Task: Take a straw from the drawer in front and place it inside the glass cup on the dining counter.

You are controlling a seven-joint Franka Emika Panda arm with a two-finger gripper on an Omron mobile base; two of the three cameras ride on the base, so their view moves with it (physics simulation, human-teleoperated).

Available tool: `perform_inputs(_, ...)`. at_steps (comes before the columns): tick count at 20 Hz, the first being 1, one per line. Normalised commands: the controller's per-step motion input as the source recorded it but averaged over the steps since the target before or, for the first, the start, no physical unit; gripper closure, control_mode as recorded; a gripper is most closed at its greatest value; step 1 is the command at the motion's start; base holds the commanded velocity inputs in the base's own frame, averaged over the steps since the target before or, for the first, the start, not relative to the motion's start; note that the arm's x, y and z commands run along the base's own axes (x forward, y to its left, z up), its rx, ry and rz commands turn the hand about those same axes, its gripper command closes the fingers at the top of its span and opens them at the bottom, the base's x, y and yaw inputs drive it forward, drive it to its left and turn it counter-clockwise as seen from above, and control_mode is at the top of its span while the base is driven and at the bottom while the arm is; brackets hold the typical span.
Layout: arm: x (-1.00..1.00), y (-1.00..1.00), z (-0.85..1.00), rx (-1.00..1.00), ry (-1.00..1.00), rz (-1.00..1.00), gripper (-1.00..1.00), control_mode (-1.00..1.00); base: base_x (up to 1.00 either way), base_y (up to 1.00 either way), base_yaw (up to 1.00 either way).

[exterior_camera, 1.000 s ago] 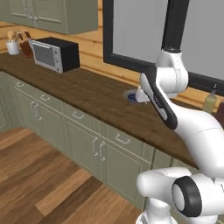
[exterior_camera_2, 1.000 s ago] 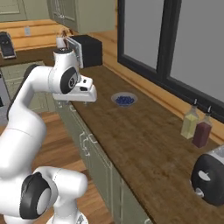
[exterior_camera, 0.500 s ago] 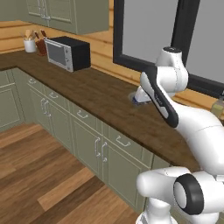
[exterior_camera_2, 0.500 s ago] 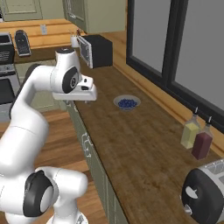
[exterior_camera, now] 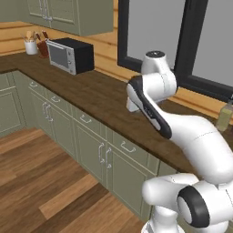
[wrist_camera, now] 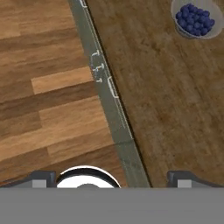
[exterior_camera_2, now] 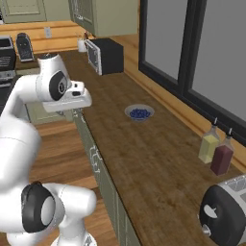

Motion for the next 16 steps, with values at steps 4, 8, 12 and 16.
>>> perform_inputs(4,0.0,0.7,-0.37,-0.27,-0.01,0.0,-1.0,-1.0,0.0,0.0,0.0)
perform_inputs(8,0.0,0.73,-0.66,-0.28,0.0,0.0,-1.0,-1.0,0.0,0.0,0.0)
perform_inputs(12,0.0,0.75,-0.76,-0.3,0.0,0.0,-1.0,-1.0,0.0,0.0,0.0)
perform_inputs(16,0.0,0.41,-0.75,-0.22,0.01,0.0,-1.0,-1.0,0.0,0.0,0.0)
